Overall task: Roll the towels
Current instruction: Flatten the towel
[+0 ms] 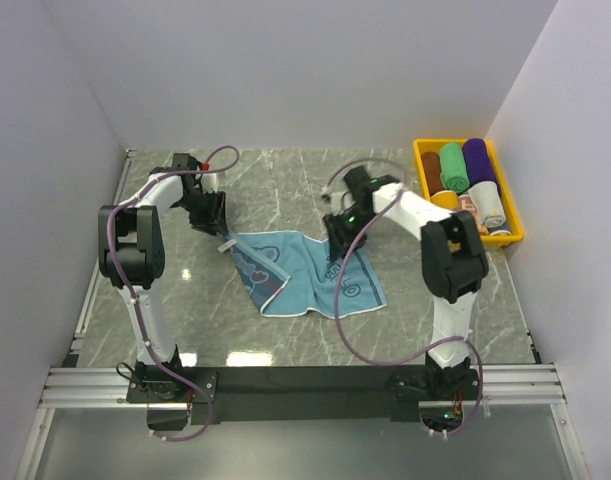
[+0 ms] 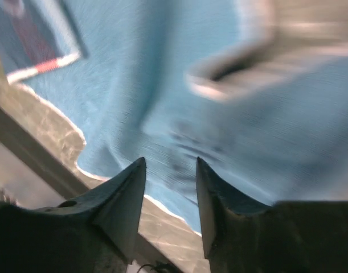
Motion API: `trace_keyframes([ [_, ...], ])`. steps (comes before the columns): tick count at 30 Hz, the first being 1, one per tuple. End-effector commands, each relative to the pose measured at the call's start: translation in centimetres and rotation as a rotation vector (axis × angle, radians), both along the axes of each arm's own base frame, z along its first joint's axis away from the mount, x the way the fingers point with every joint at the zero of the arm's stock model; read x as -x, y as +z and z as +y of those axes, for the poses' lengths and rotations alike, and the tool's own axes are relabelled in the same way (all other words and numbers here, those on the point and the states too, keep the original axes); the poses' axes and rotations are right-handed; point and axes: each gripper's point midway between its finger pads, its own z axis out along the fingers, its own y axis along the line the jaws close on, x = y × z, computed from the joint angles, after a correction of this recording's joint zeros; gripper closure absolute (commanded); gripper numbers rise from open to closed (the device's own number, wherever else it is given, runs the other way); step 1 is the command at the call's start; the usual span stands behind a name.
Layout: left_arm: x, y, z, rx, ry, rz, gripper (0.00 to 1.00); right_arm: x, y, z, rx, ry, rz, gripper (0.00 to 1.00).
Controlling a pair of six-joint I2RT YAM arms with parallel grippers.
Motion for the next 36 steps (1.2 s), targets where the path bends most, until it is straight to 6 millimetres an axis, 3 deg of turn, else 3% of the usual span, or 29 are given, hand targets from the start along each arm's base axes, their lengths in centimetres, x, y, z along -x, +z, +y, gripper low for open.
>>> trace_keyframes([
  [1, -1.0, 0.5, -0.3, 0.014, -0.013, -0.023, 0.51, -5.0, 5.0, -3.9, -0.012, -0.123, -0.172, 0.50],
  [3, -1.5, 0.7, -0.6, 0.034, -0.011, -0.032, 0.49, -7.4, 5.5, -5.9, 0.041, -0.183, -0.232, 0.48],
  [6, -2.1, 0.7, -1.2, 0.047, -0.018, -0.031, 0.42, -9.9, 4.7, -7.0, 0.100, -0.238, -0.262, 0.45],
  [9, -2.6, 0.4, -1.5, 0.050, -0.020, -0.029, 0.41, -12.3, 4.7, -7.3, 0.131, -0.280, -0.297, 0.42],
  [10, -2.6, 0.4, -1.5, 0.053, -0.020, -0.027, 0.42, -12.4, 3.3, -7.3, 0.153, -0.280, -0.258, 0.41],
  [12, -2.9, 0.3, -1.6, 0.054, -0.021, -0.027, 0.44, -13.5, 3.3, -7.0, 0.147, -0.294, -0.259, 0.41],
  [18, -2.8, 0.1, -1.5, 0.043, -0.038, -0.025, 0.50, -14.1, 0.3, -6.9, 0.181, -0.294, -0.218, 0.47],
  [23, -2.7, 0.0, -1.5, 0.039, -0.051, -0.027, 0.47, -13.1, -1.6, -7.1, 0.212, -0.286, -0.194, 0.49],
  [31, -2.4, -0.6, -1.4, 0.023, -0.054, -0.020, 0.52, -12.2, -3.5, -5.5, 0.220, -0.253, -0.170, 0.55],
  [36, -2.2, -0.5, -1.5, 0.029, -0.057, -0.021, 0.59, -12.0, -3.8, -5.5, 0.227, -0.247, -0.167, 0.70],
])
